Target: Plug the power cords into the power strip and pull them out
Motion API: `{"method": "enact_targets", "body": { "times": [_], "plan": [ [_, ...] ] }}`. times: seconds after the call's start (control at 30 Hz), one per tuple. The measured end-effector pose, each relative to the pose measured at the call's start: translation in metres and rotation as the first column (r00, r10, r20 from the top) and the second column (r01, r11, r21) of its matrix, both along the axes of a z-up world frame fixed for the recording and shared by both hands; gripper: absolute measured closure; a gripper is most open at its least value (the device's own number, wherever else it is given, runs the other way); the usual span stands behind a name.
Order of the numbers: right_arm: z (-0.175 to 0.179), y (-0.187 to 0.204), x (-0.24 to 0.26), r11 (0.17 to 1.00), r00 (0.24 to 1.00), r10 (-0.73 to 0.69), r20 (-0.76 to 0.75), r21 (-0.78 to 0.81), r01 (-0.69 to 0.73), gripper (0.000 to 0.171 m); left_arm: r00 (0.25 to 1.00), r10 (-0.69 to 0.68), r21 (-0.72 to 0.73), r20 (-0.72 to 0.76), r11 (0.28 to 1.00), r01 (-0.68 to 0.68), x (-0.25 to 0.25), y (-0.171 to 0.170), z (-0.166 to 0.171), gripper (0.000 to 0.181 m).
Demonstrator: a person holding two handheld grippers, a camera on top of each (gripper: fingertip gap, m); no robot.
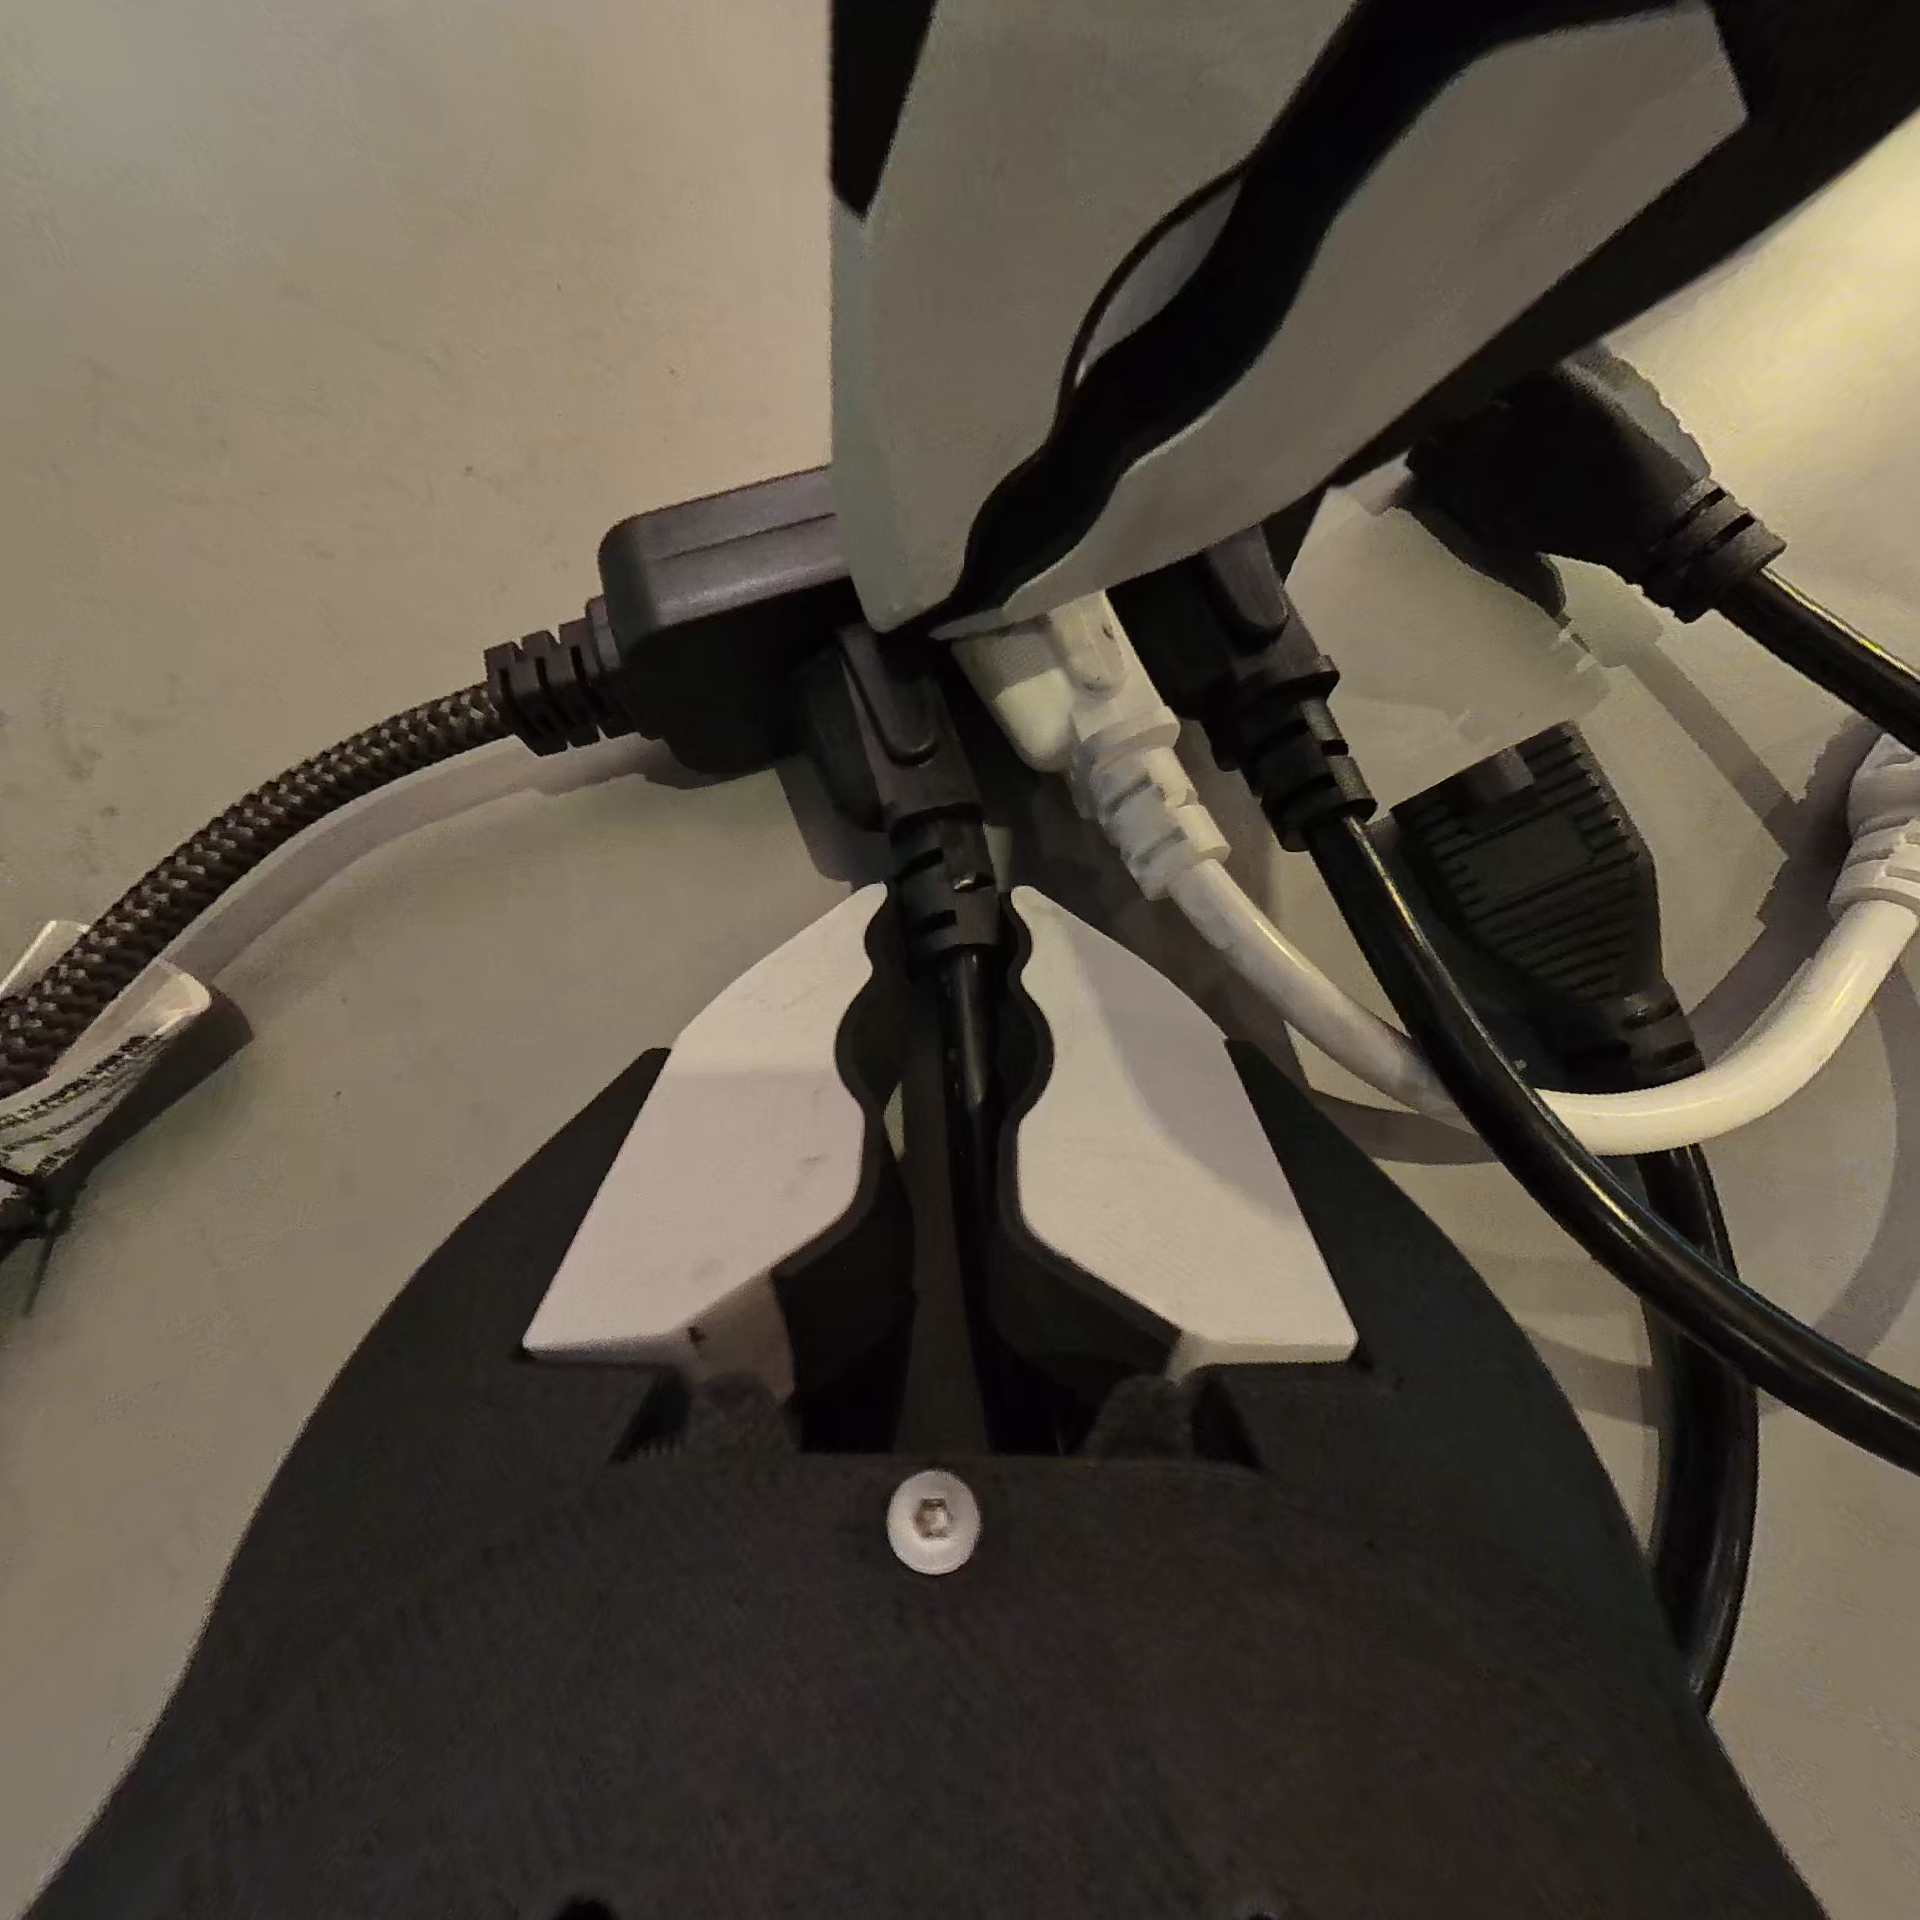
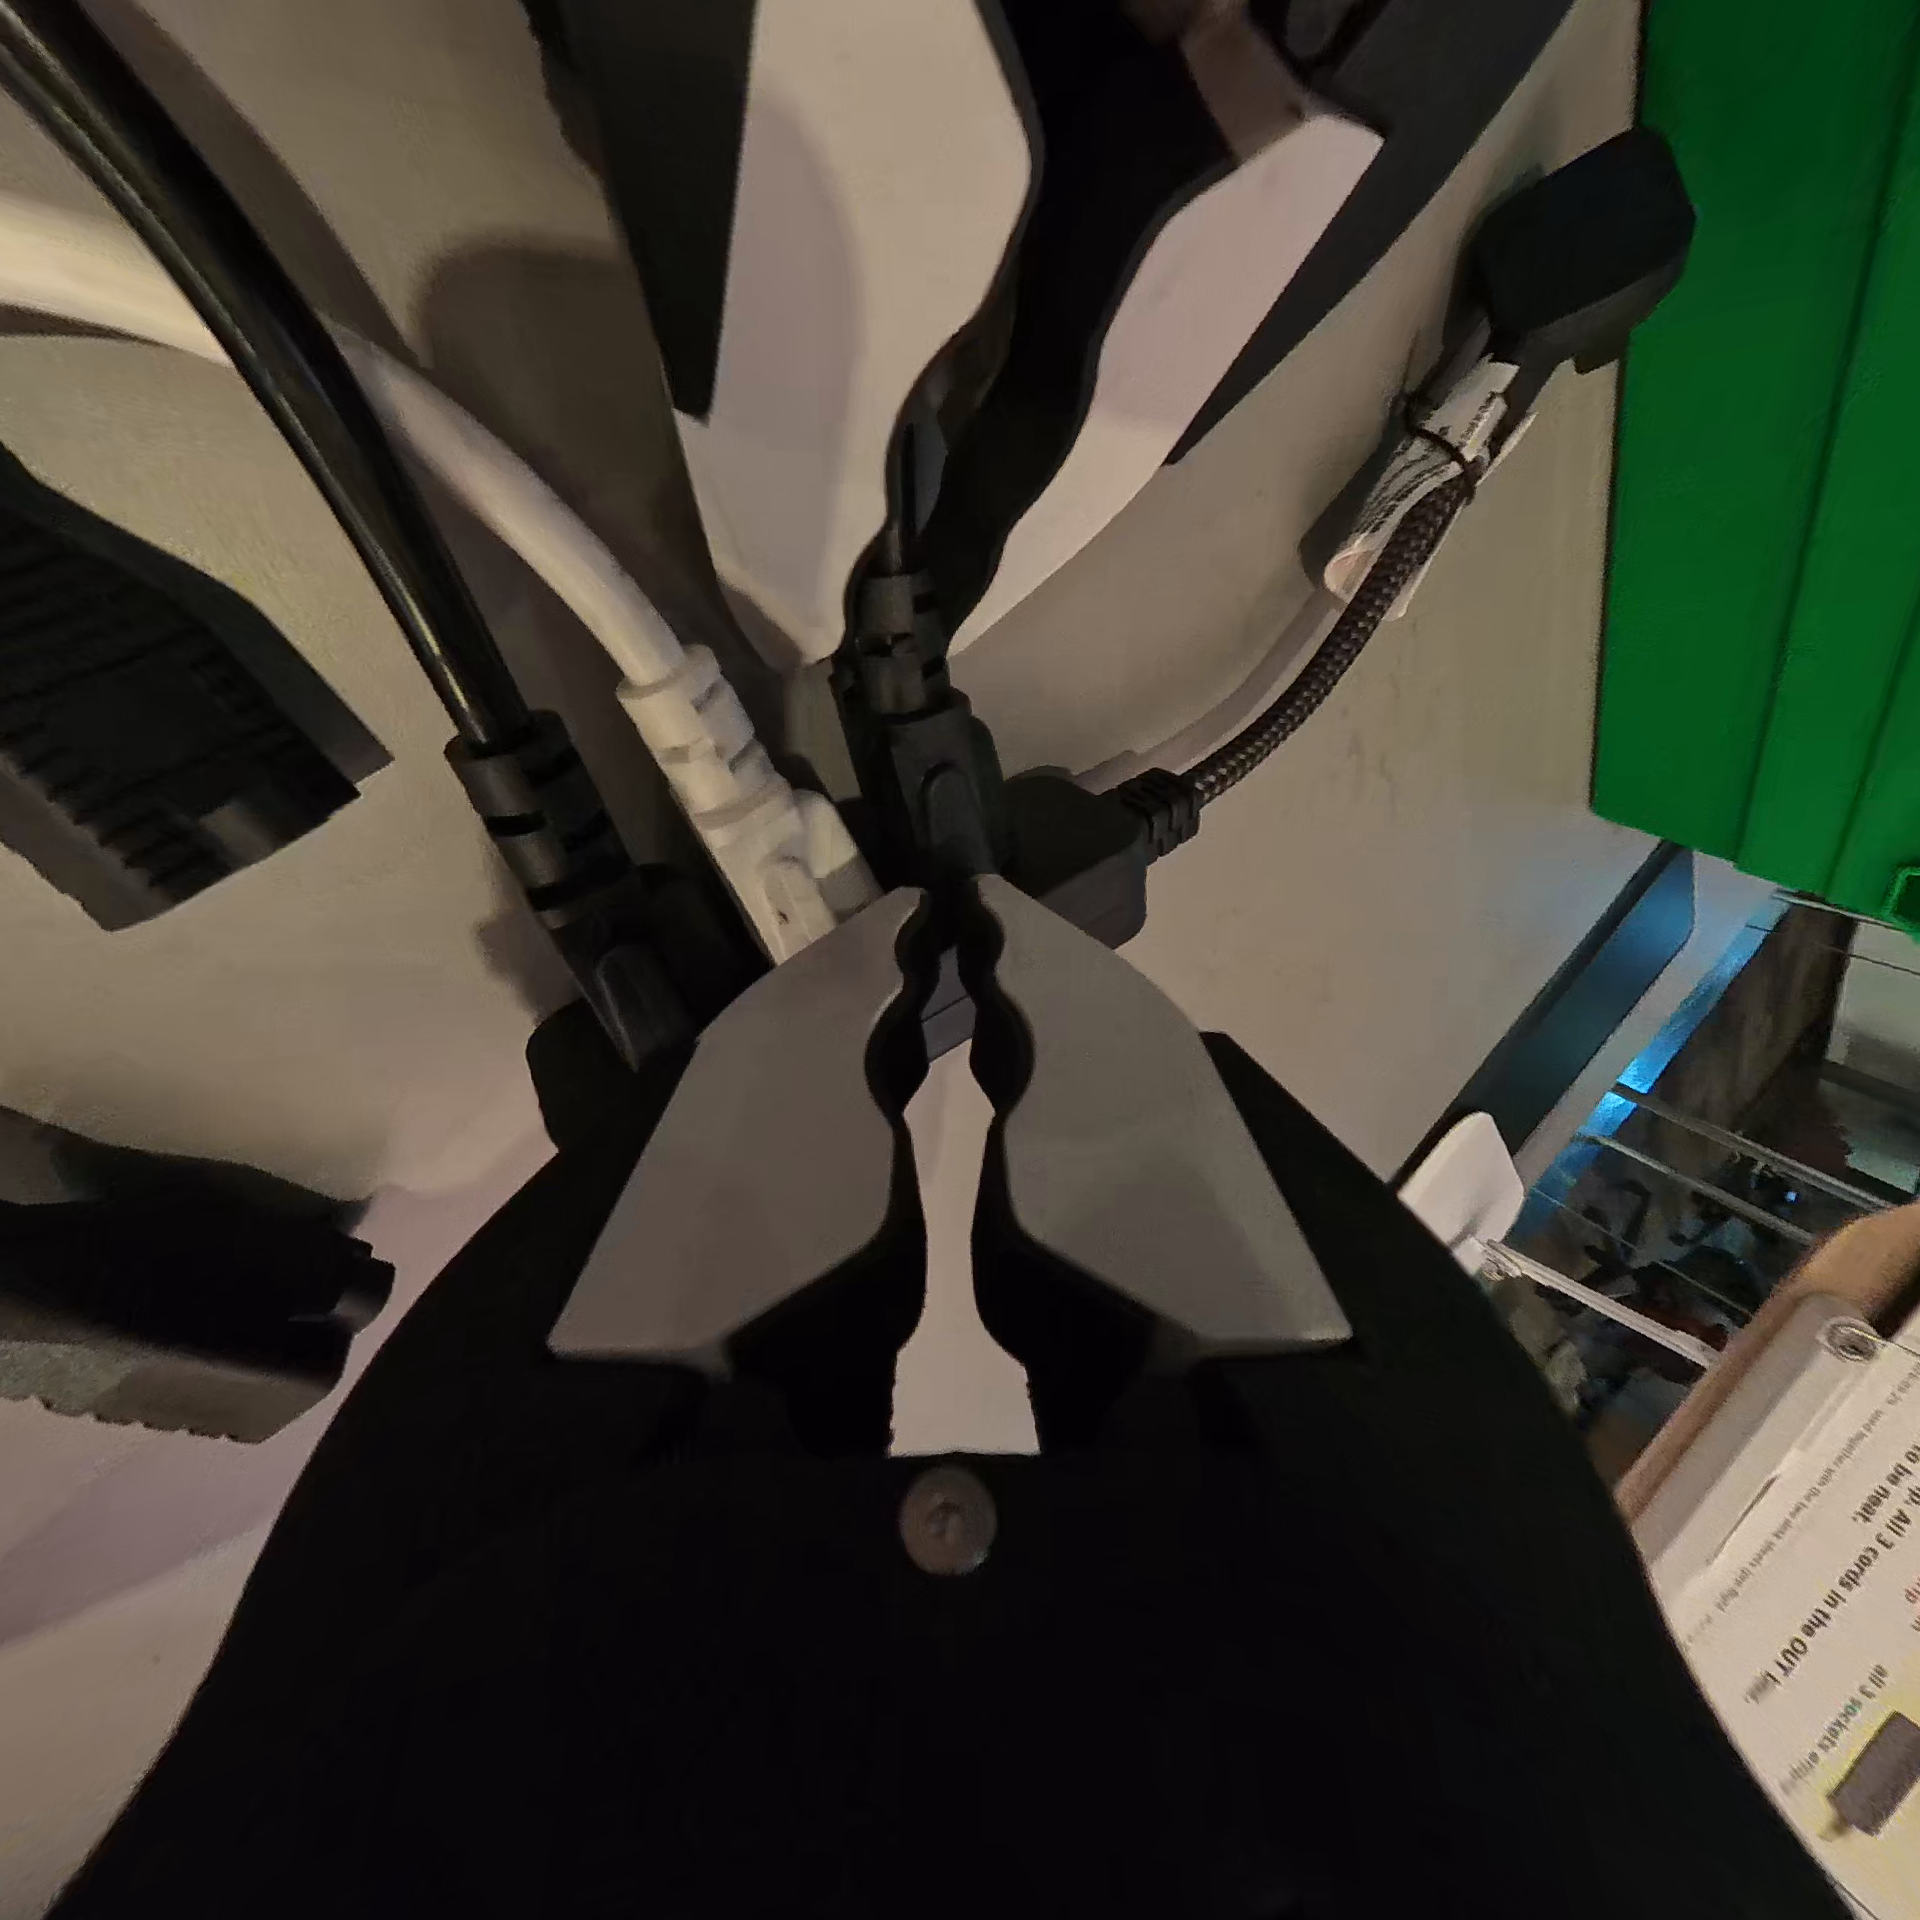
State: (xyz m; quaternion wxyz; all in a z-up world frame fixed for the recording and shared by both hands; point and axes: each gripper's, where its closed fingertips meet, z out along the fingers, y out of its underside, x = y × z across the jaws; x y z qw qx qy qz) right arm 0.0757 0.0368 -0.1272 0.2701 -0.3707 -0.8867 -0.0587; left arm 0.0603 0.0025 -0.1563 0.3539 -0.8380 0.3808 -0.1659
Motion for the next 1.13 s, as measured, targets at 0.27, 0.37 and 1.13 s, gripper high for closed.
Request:
{"method": "enact_targets", "body": {
  "times": [0.27, 0.37, 1.13],
  "plan": [
    [0.003, 0.001, 0.001, 0.966, 0.993, -0.091, -0.072, 0.236, 0.106, 0.167, 1.000, 0.010, -0.023, 0.026, 1.000, -0.010, 0.001, 0.001, 0.001, 0.168],
    [0.003, 0.002, 0.001, 0.951, 0.990, -0.129, -0.058, 0.277, 0.140, 0.166, 1.000, 0.019, -0.008, 0.009, 1.000, -0.019, 0.000, 0.001, 0.000, 0.168],
    [0.005, 0.008, 0.001, 0.887, 0.948, -0.310, -0.073, 0.335, 0.317, 0.167, 0.995, 0.099, -0.016, 0.004, 0.995, -0.099, -0.012, -0.009, 0.000, 0.177]
  ]
}}
